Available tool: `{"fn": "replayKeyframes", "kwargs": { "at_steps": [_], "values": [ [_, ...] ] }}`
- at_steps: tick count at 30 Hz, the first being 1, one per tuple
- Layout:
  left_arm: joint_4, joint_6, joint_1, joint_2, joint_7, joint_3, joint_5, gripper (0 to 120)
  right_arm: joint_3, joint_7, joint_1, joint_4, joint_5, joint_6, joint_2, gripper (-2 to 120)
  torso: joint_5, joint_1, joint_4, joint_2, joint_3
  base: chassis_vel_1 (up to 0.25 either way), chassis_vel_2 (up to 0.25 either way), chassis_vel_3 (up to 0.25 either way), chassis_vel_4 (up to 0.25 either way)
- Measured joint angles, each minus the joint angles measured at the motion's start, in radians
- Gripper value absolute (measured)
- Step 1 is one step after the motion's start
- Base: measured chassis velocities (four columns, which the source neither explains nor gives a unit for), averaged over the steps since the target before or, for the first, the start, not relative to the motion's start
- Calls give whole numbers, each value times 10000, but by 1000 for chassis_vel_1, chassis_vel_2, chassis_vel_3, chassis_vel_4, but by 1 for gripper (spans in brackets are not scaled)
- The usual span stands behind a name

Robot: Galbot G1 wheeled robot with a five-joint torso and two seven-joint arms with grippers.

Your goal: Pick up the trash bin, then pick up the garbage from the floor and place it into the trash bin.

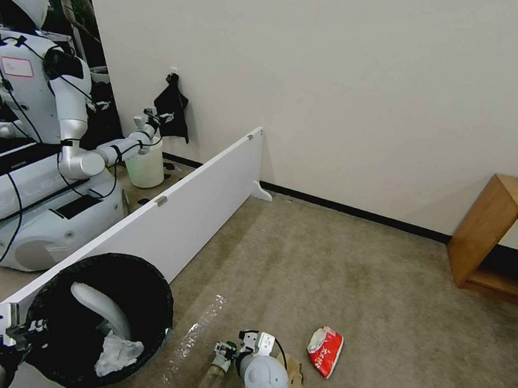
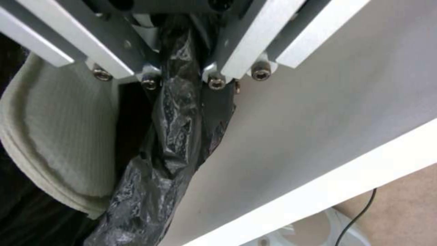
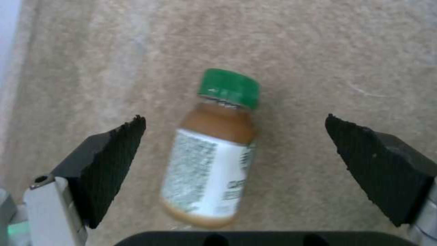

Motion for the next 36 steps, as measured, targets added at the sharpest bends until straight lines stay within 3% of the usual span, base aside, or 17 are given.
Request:
{"fn": "replayKeyframes", "kwargs": {
  "at_steps": [19,36],
  "values": [
    [-38,0,64,-1,-38,6,48,3,514,-936,144,-1040,-553,194,-18,100,-1,-1,-3,1,-1,0,0,0,0],
    [-40,1,49,12,-44,21,48,3,-68,-1488,-178,-416,-608,-130,-21,100,3,0,4,0,1,0,0,0,0]
  ]
}}
